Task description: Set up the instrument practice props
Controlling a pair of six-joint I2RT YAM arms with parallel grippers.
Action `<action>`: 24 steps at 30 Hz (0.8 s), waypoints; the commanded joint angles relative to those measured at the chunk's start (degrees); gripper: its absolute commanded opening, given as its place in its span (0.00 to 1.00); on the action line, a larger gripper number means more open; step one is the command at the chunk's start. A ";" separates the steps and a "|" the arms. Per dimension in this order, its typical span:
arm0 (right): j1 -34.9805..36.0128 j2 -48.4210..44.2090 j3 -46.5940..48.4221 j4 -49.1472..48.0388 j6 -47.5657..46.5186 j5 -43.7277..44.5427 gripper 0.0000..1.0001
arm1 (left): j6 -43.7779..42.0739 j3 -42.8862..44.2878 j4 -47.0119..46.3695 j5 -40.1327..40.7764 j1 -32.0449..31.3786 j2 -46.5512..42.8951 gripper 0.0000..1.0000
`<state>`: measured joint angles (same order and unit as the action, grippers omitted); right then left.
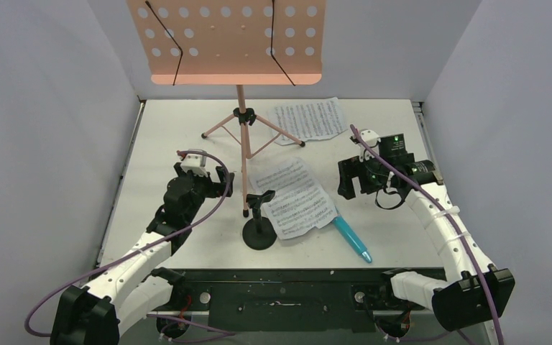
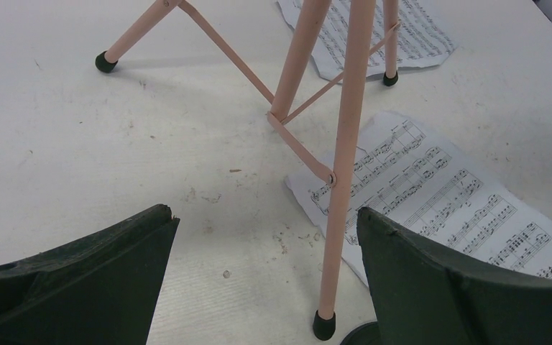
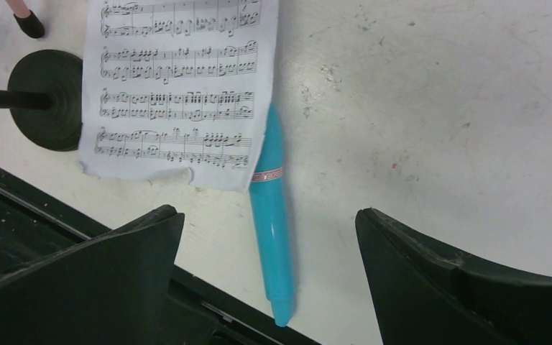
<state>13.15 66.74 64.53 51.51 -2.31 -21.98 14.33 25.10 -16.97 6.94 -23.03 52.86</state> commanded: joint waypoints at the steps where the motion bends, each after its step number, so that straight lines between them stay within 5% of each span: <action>1: -0.12 -2.76 1.63 -5.96 1.16 5.43 0.99 | -0.36 2.76 -2.72 -1.56 0.43 -0.62 0.97; 13: -0.22 6.71 1.31 -16.76 3.74 2.95 0.92 | -0.62 2.33 -1.02 -0.39 0.43 -3.10 0.97; 24: -0.40 22.66 4.55 -22.03 2.84 -7.66 0.98 | -0.52 1.99 -0.43 0.11 0.43 -3.94 0.97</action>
<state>13.13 86.26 65.67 34.68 1.10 -24.51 14.31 25.23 -16.47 6.68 -23.03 49.74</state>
